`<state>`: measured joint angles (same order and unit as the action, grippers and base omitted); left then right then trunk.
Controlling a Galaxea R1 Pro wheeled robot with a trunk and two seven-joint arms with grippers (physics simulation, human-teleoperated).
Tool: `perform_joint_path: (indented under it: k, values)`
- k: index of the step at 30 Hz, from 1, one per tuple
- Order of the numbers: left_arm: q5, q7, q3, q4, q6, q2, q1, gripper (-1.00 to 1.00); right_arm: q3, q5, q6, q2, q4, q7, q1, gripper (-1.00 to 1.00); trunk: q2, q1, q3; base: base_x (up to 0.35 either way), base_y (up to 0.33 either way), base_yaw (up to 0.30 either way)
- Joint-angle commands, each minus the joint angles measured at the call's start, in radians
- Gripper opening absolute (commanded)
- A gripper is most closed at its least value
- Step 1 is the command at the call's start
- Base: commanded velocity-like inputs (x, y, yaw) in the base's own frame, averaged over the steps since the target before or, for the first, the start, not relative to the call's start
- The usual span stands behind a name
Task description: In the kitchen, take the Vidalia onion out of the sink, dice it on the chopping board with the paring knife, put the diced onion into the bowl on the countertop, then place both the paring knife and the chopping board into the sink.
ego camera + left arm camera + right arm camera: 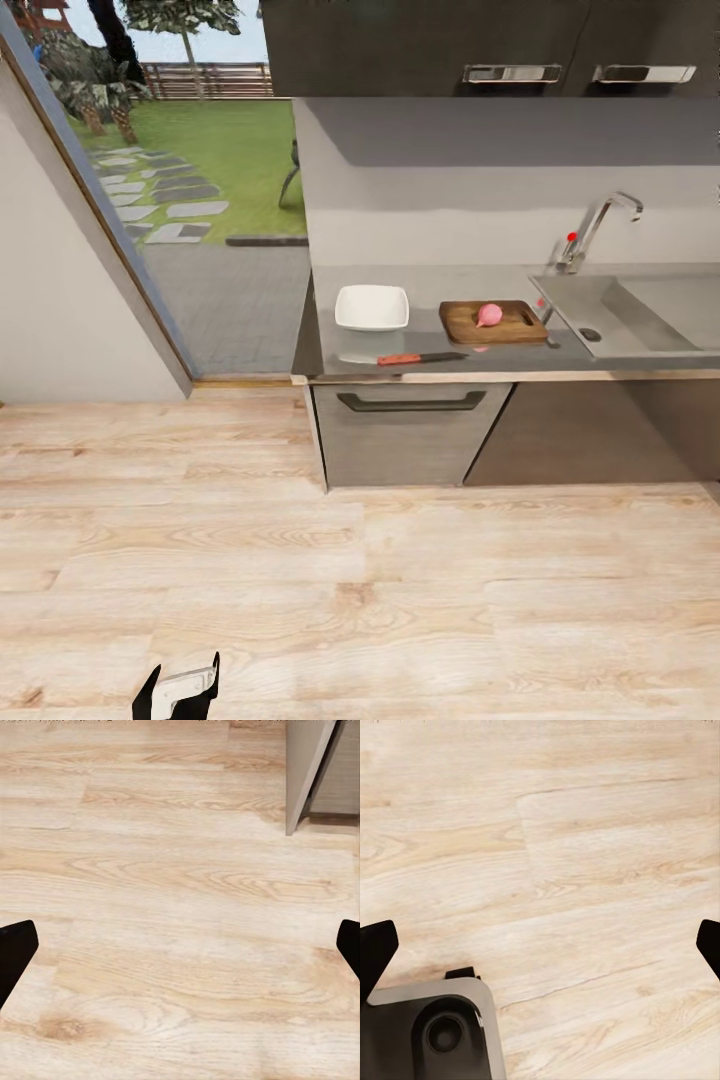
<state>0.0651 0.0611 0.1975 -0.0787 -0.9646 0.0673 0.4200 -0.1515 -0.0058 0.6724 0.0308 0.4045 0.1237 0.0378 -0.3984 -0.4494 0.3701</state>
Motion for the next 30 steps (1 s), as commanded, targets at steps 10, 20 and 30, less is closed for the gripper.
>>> perform_joint_path:
  k: [10,20,30]
  values:
    - [0.007,0.006,0.002,-0.003,0.0,0.0,0.002,1.0,0.0,0.0,0.001,0.0,0.002,0.002,0.001,1.0,-0.002,-0.001,-0.014,0.0,0.0,0.0]
    - [0.007,0.006,0.002,-0.003,0.0,0.0,0.002,1.0,0.0,0.0,0.001,0.0,0.002,0.002,0.001,1.0,-0.002,-0.001,-0.023,0.0,0.0,0.0]
    - [0.007,0.007,0.002,-0.003,0.0,0.0,0.002,1.0,0.0,0.0,0.006,0.0,0.002,0.002,0.001,1.0,-0.002,-0.001,-0.027,0.0,0.0,0.0]
